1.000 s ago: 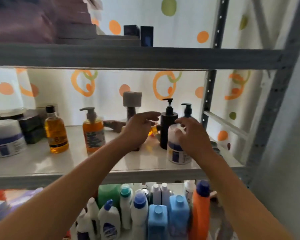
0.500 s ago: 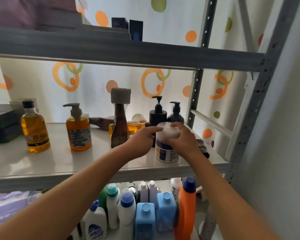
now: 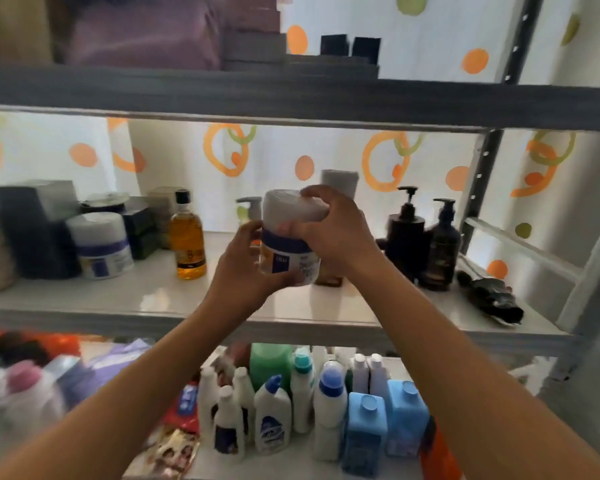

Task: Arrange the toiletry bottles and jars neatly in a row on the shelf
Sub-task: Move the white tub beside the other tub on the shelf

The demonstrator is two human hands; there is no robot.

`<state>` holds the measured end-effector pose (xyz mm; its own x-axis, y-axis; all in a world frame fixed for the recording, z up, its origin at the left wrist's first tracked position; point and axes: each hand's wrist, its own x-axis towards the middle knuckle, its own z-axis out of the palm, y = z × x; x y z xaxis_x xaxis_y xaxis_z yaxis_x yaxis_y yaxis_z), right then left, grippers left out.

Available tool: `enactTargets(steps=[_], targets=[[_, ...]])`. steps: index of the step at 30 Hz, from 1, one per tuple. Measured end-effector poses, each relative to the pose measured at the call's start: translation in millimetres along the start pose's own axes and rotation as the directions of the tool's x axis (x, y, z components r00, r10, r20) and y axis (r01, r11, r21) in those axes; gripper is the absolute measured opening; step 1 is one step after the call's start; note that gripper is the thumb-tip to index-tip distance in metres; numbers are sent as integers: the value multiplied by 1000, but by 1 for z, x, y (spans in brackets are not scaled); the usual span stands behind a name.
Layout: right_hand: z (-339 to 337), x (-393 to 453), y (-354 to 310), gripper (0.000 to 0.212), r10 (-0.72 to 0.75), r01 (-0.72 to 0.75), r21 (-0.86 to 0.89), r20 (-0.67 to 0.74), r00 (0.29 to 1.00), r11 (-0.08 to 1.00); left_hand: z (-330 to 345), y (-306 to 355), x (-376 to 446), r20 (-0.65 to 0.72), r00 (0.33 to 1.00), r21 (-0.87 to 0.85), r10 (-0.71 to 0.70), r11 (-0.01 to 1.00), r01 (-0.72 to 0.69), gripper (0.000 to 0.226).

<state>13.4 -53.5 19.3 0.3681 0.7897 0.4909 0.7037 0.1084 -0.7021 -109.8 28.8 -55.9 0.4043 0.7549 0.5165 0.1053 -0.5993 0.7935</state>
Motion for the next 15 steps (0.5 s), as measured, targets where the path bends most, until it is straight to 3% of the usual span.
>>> enactTargets(steps=[7,15], targets=[[113,13,-67,57,-101,94,68,123,987,993,-110,-36,-17,-296,950,100,-103,985,138,86],[190,38,-92,75,-118,96,96,264,957,991,-172,-89,-1,-384,895,112,-227,951,289,85]])
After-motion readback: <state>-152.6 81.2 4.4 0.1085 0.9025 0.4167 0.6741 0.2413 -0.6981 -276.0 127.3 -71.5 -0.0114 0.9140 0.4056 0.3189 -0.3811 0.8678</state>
